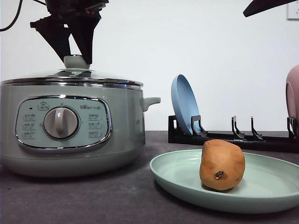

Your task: Transfer potato from steamer to green plate

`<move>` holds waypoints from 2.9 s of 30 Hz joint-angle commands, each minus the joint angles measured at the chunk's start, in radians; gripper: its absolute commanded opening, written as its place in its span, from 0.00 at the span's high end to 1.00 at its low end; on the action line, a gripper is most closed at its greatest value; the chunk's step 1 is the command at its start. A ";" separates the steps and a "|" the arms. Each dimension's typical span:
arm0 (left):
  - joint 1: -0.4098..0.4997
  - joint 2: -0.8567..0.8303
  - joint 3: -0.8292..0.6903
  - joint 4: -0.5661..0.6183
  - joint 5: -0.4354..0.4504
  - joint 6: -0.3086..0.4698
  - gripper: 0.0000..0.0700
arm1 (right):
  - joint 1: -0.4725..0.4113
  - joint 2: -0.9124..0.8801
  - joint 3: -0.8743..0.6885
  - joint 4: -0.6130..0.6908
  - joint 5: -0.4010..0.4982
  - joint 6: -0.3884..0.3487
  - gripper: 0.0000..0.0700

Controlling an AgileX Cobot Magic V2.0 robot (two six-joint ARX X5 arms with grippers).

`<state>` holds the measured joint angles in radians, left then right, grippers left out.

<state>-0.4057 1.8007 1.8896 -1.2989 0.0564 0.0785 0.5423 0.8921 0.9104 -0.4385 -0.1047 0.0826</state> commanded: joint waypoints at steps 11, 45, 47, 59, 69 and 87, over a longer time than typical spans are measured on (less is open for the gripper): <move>-0.002 0.020 0.029 0.021 -0.001 0.006 0.97 | 0.004 0.006 0.014 0.003 0.001 -0.005 0.21; -0.010 -0.267 0.036 -0.041 0.160 -0.027 0.32 | 0.004 0.006 0.014 -0.110 -0.159 0.029 0.21; -0.014 -0.291 0.036 -0.056 0.174 -0.031 0.32 | 0.004 0.006 0.014 -0.139 -0.194 0.044 0.21; -0.035 -0.365 0.036 -0.138 0.189 -0.031 0.32 | 0.004 0.006 0.014 -0.322 -0.315 0.097 0.21; -0.042 -0.366 0.036 -0.139 0.189 -0.031 0.58 | 0.004 0.006 0.014 -0.348 -0.314 0.092 0.42; -0.042 -0.366 0.036 -0.115 0.189 -0.031 1.00 | 0.004 0.006 0.014 -0.347 -0.314 0.063 1.00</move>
<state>-0.4412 1.4292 1.8973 -1.4113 0.2413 0.0523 0.5419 0.8921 0.9104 -0.7898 -0.4164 0.1549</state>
